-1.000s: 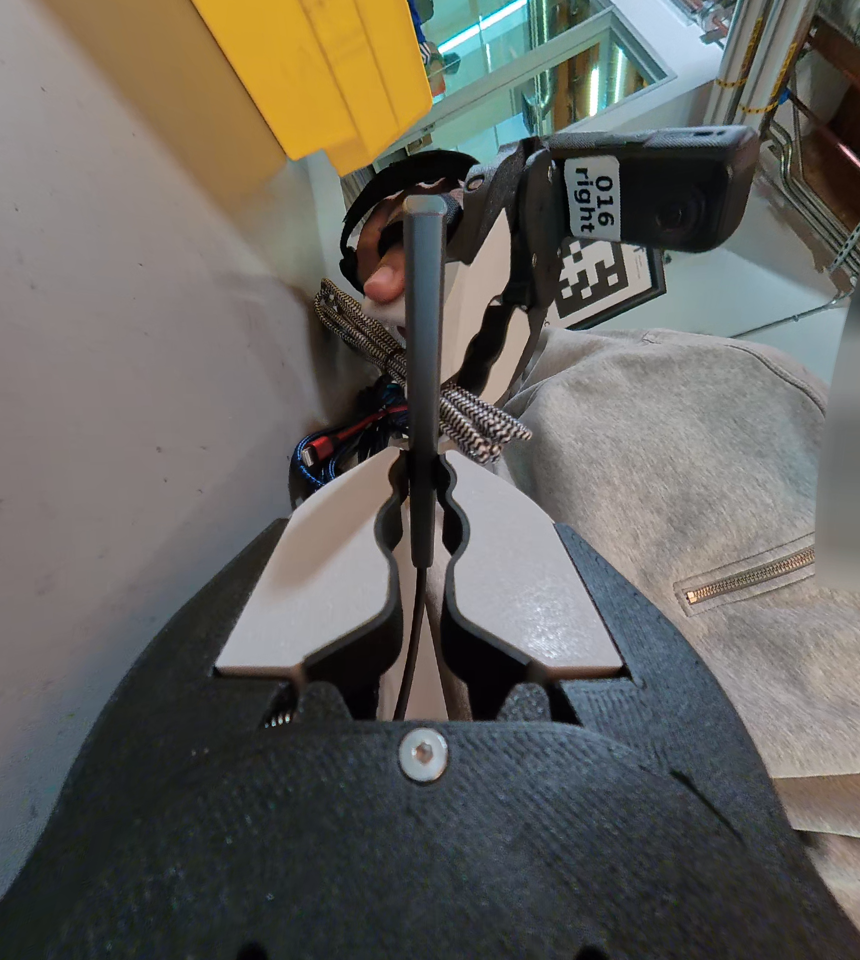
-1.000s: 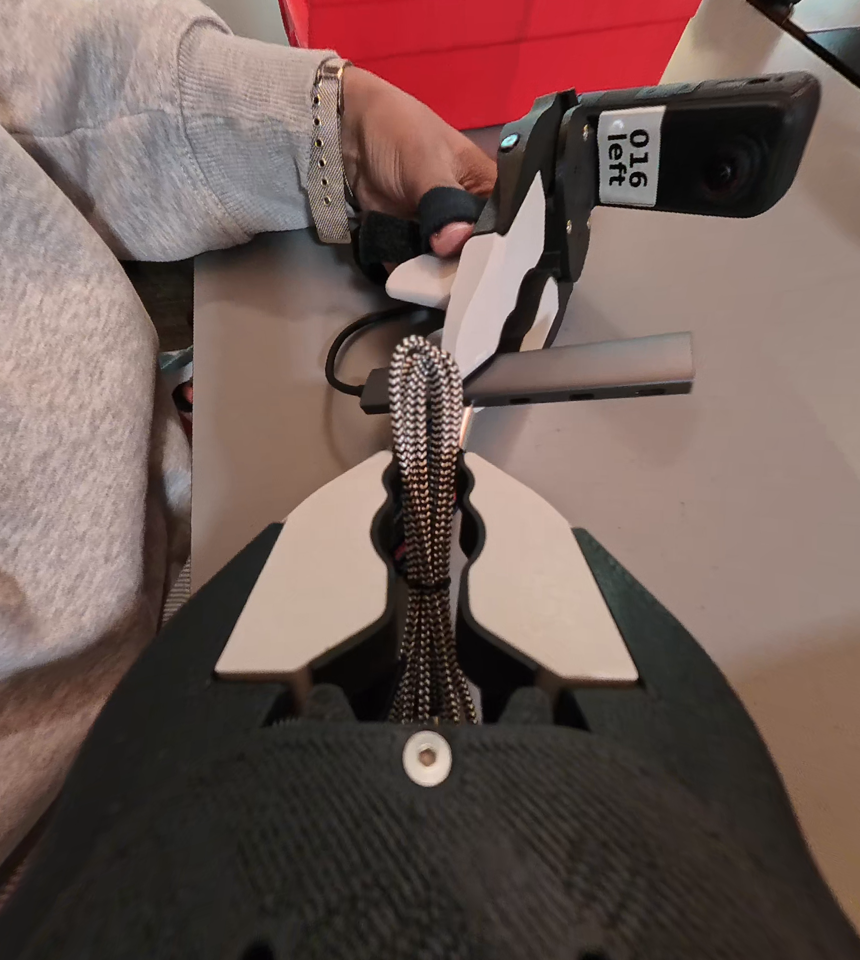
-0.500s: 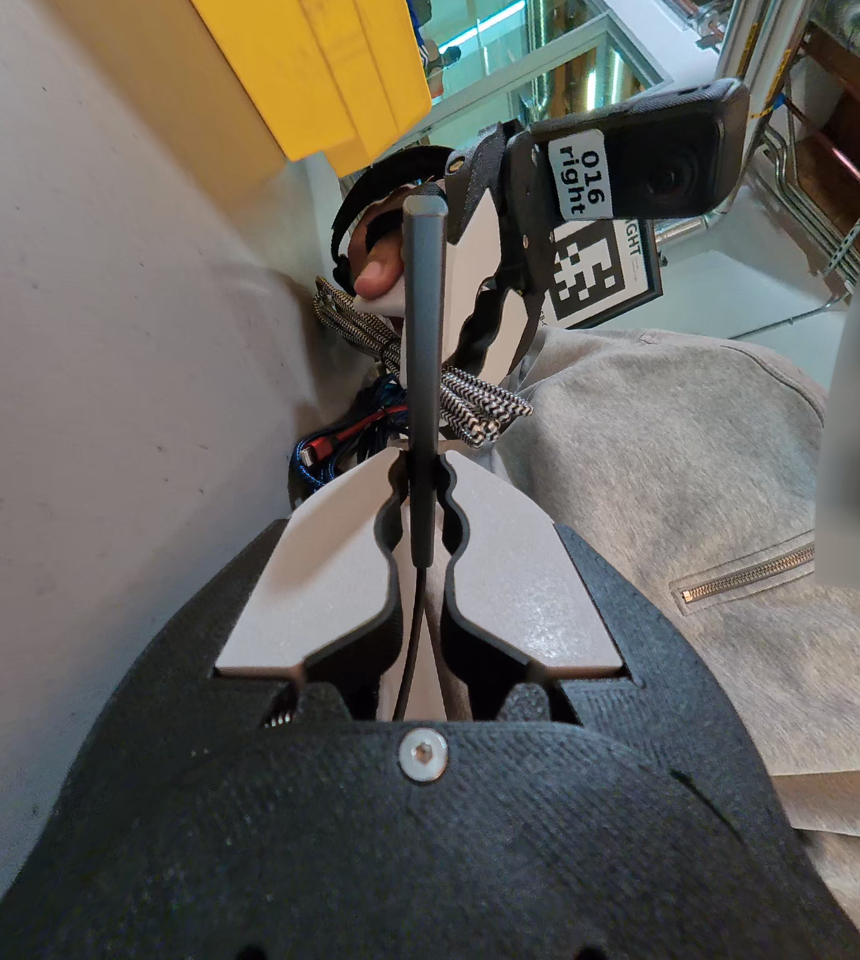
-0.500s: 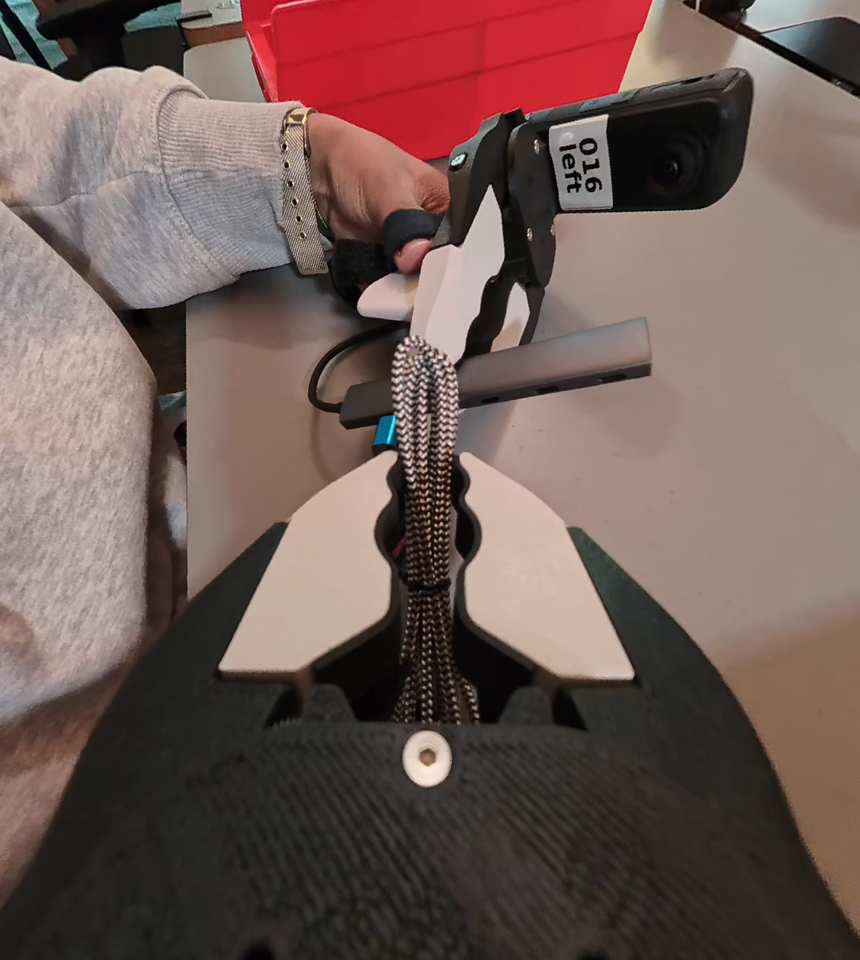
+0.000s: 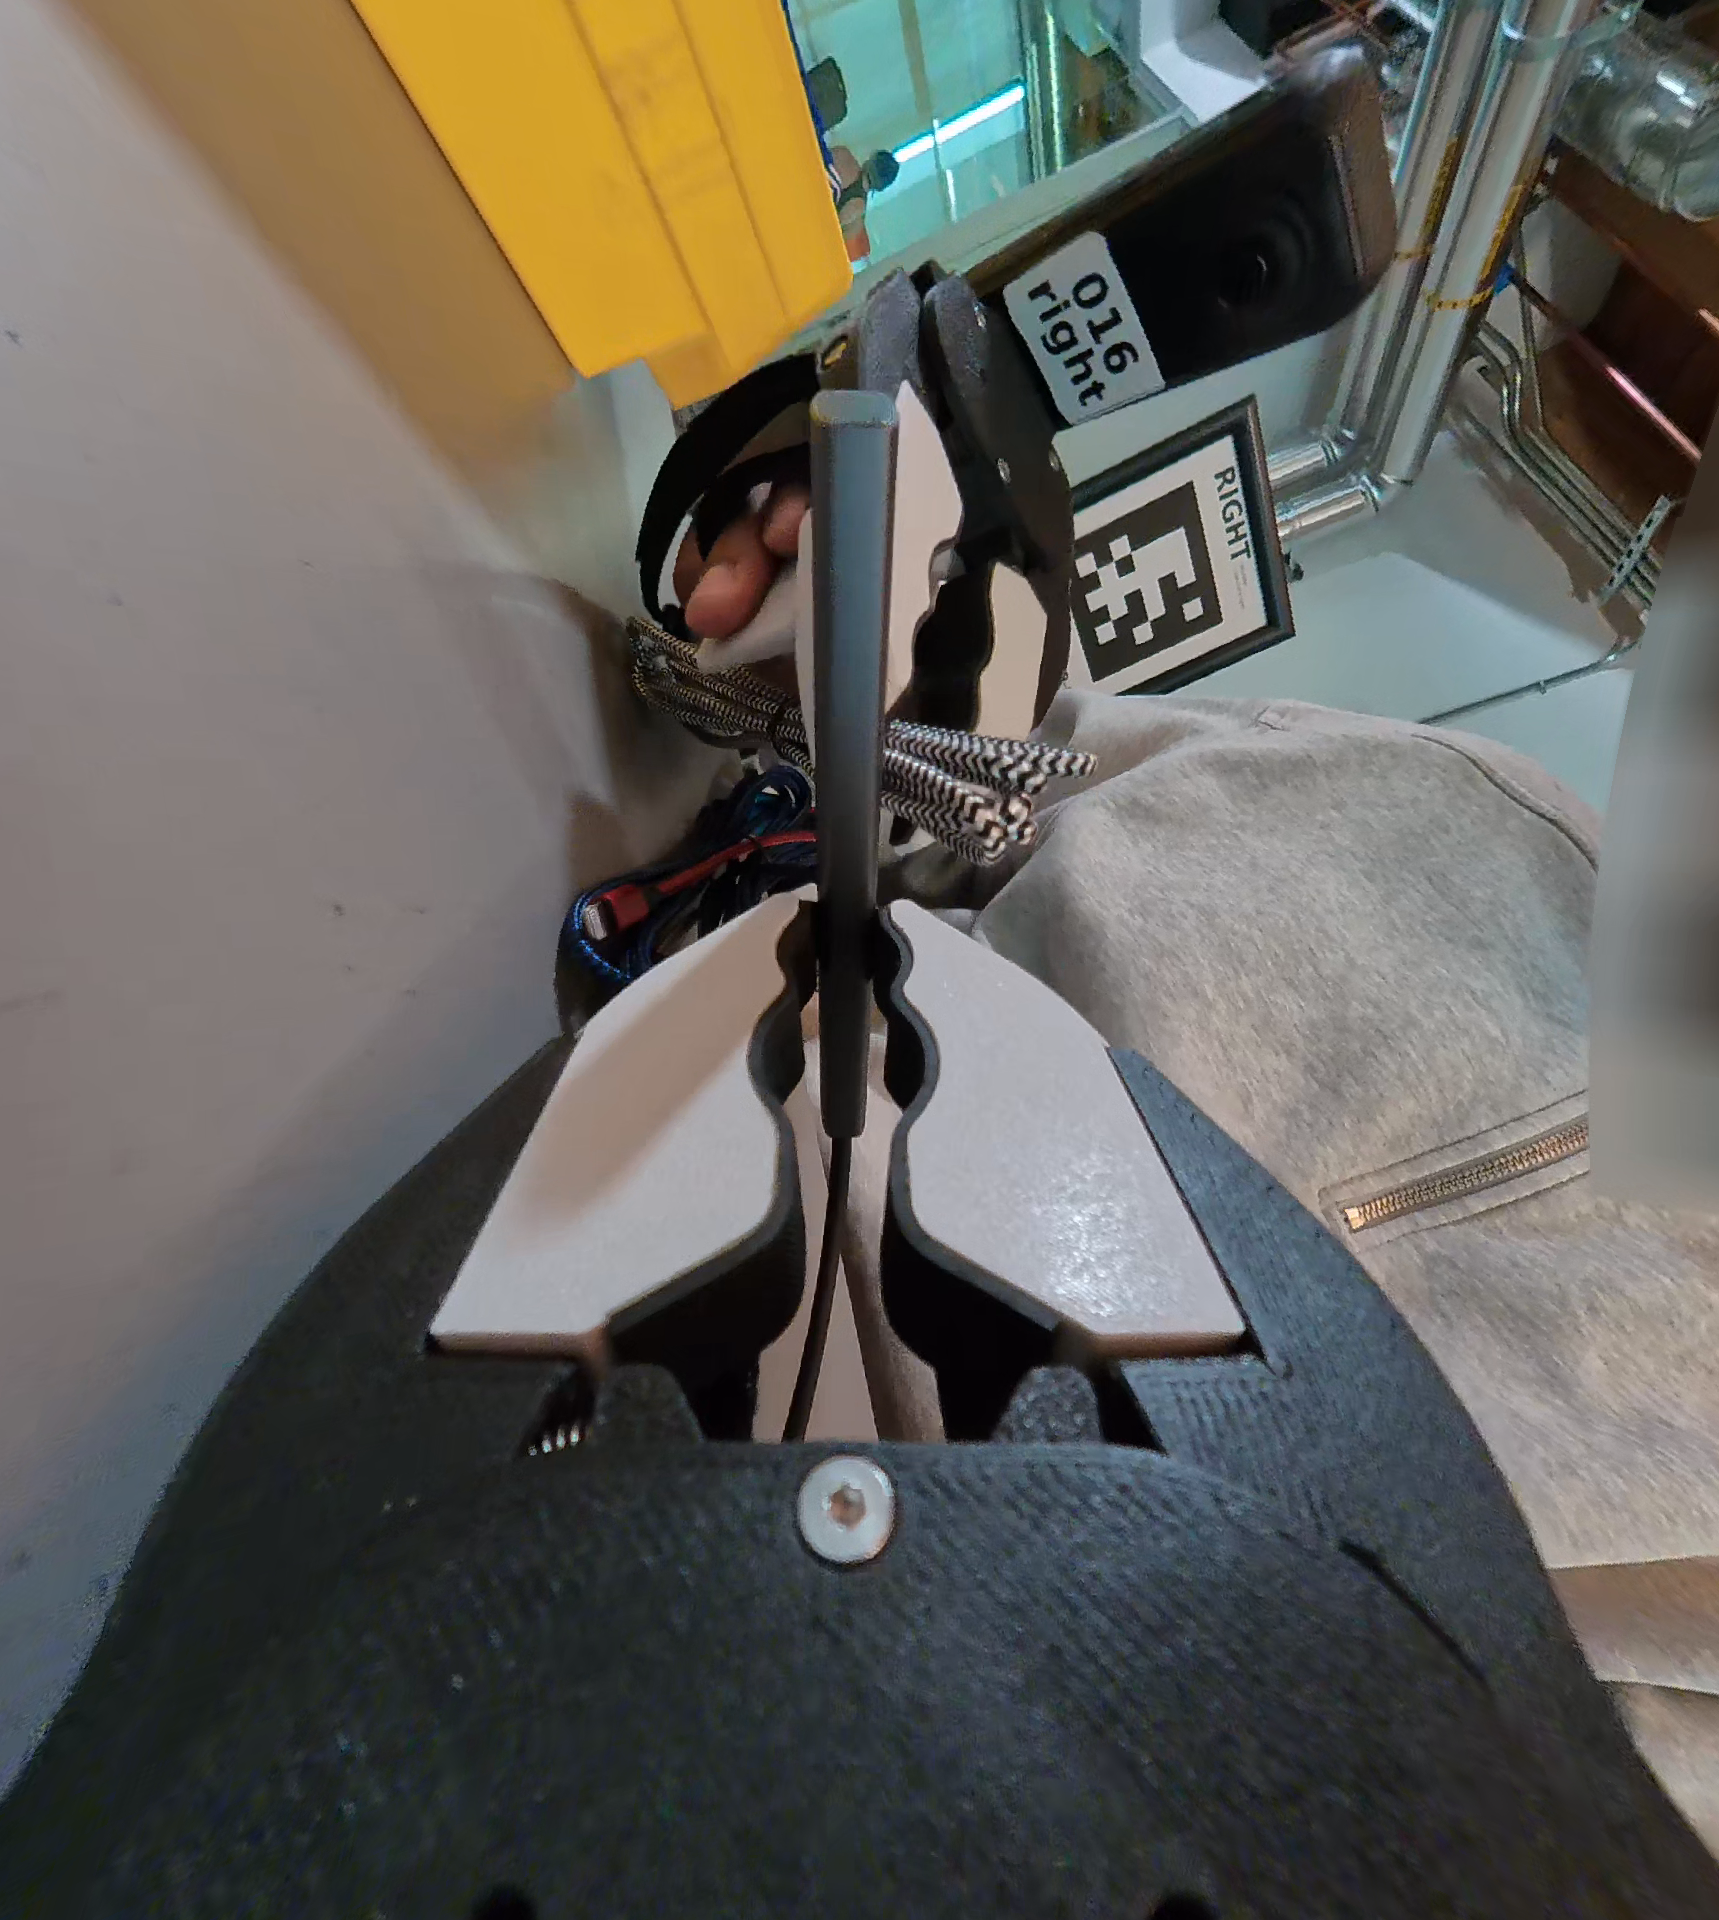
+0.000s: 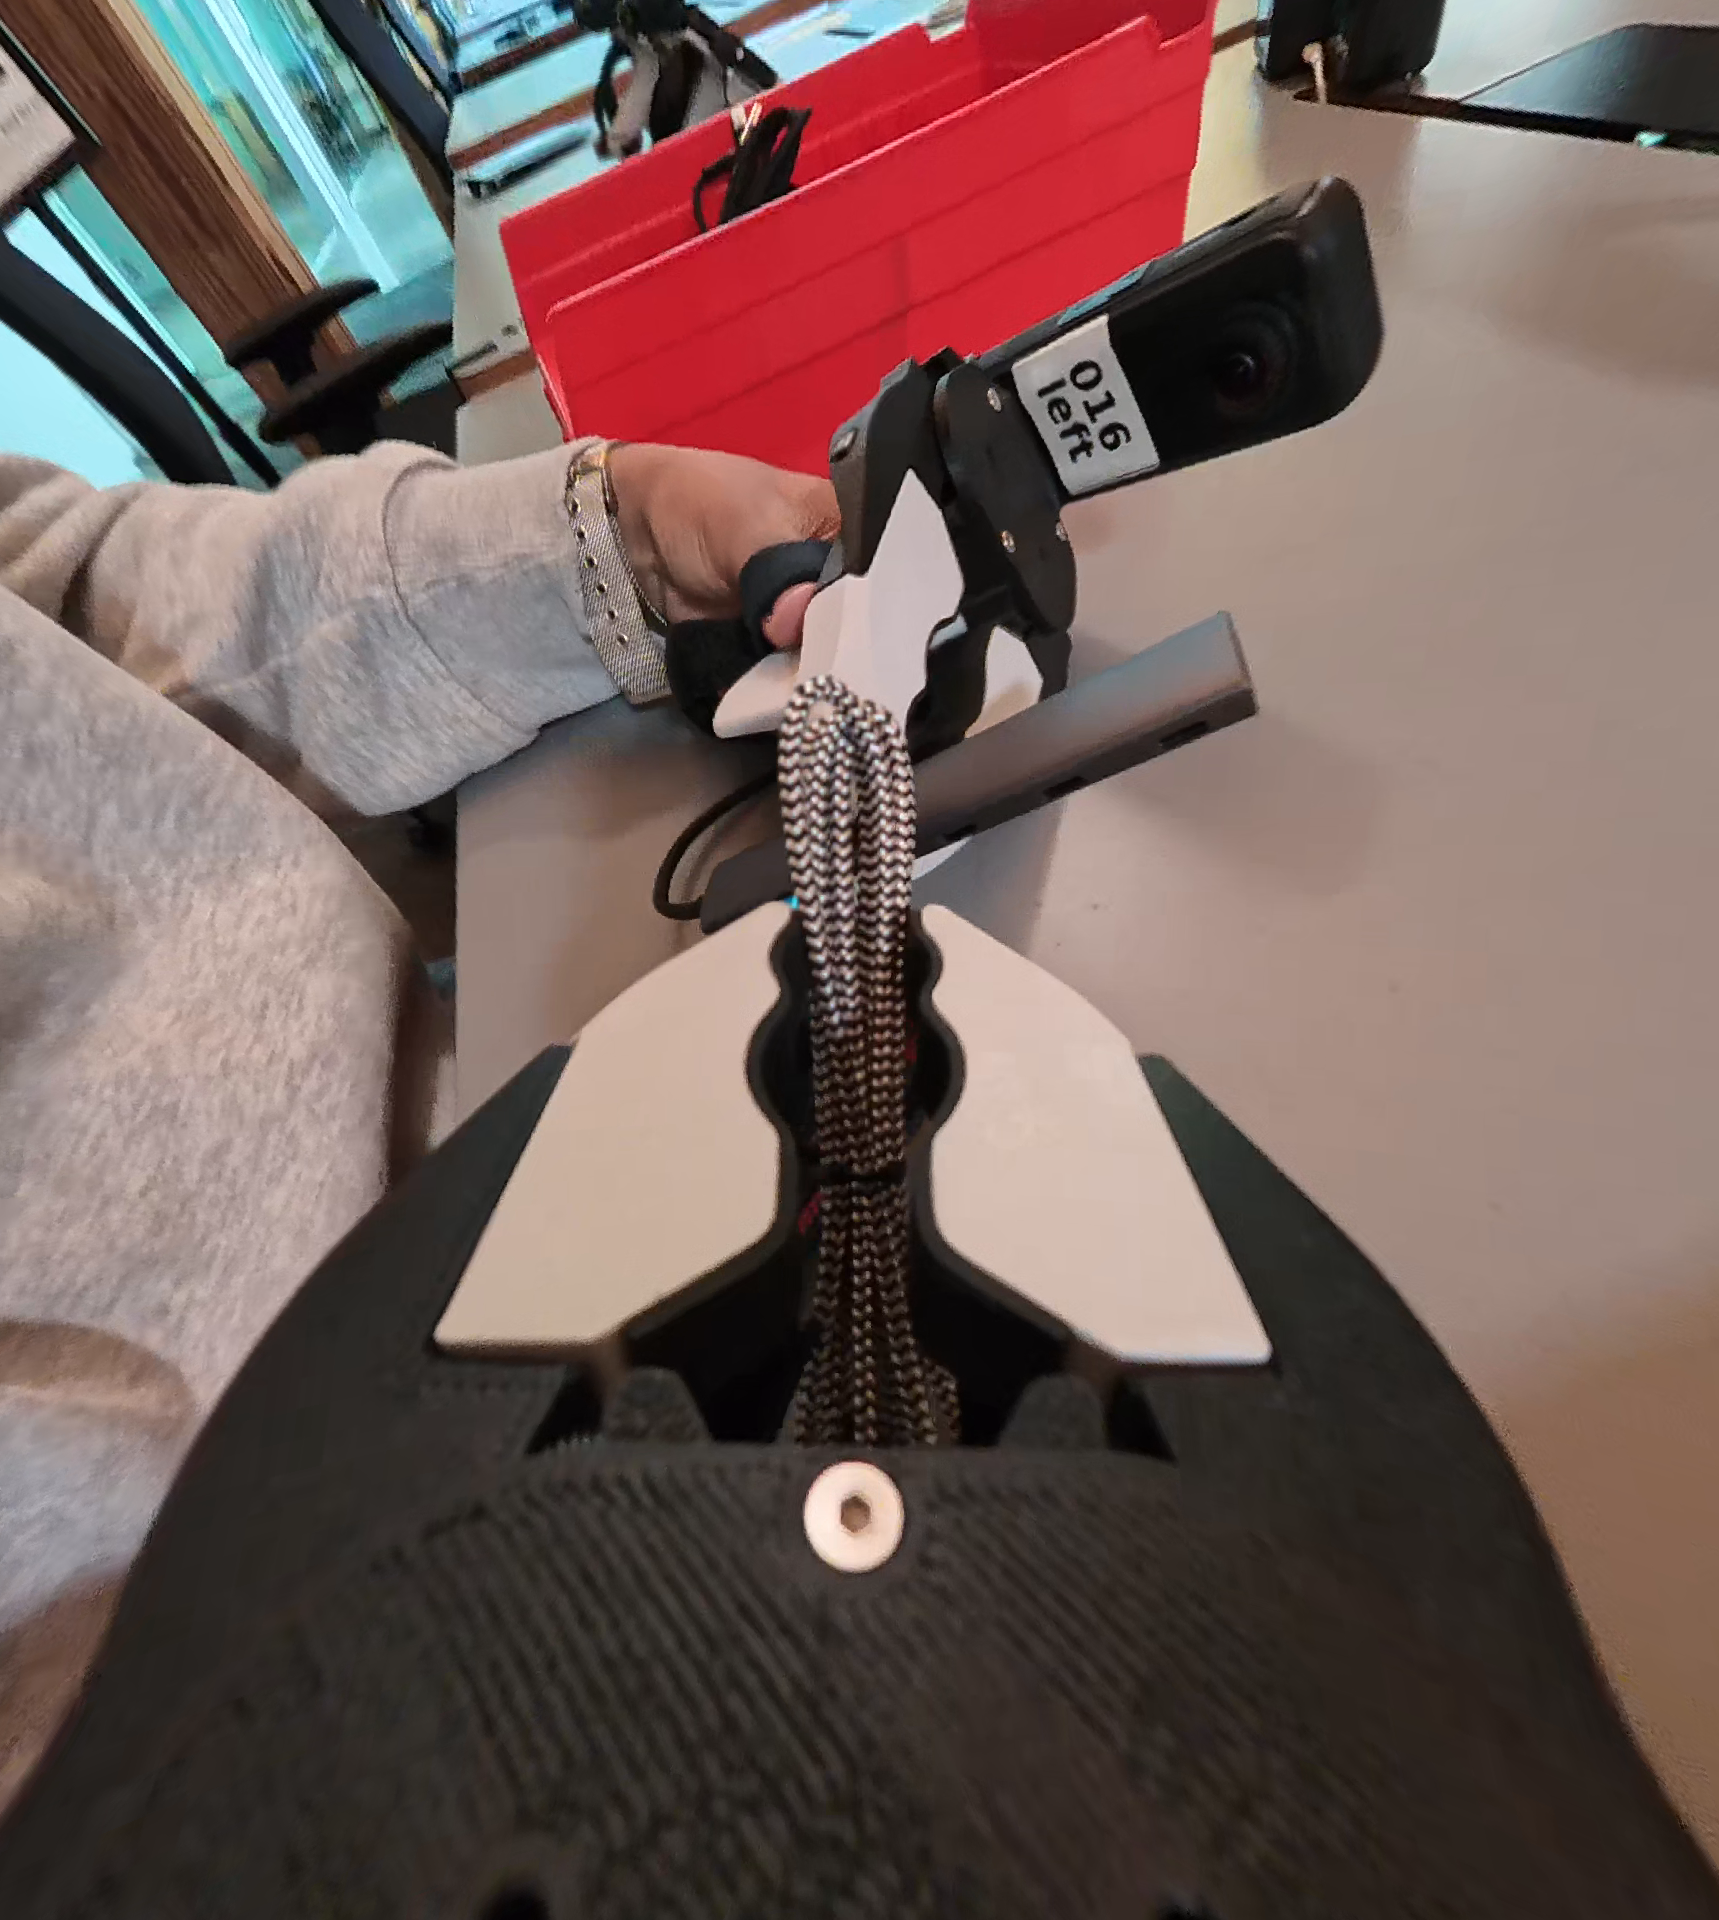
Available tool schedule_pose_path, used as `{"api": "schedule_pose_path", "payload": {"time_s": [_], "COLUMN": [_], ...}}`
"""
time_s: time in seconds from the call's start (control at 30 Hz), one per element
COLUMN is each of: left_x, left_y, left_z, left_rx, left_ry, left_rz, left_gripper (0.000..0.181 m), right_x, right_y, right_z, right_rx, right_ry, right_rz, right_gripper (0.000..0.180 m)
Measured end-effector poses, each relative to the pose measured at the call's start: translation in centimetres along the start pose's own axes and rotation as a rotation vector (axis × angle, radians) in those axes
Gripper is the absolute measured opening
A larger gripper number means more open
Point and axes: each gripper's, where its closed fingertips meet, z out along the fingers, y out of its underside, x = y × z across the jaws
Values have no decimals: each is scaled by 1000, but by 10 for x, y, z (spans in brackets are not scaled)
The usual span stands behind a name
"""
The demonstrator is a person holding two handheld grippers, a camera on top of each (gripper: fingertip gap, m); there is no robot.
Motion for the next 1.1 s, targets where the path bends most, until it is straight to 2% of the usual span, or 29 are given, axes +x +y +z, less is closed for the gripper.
{"api": "schedule_pose_path", "payload": {"time_s": [0.17,0.3,0.4,0.53,0.7,0.83,1.1], "left_x": [-1,-2,-3,-3,-2,-2,0], "left_y": [-3,-5,-7,-10,-11,-10,-10], "left_z": [-1,-2,-4,-6,-6,-6,-6], "left_rx": [18,31,50,73,79,77,74], "left_ry": [-2,-8,-8,-4,1,0,1], "left_rz": [-10,-23,-30,-38,-36,-23,-1], "left_gripper": [10,10,10,10,10,10,10], "right_x": [7,4,3,12,20,13,5], "right_y": [-3,-4,-9,-14,0,2,11], "right_z": [-2,-4,-9,-17,-16,-13,-6], "right_rx": [29,28,55,83,-3,-17,-75], "right_ry": [9,-4,-9,43,92,36,-11], "right_rz": [78,55,35,34,13,59,90], "right_gripper": [23,36,40,33,24,18,21]}}
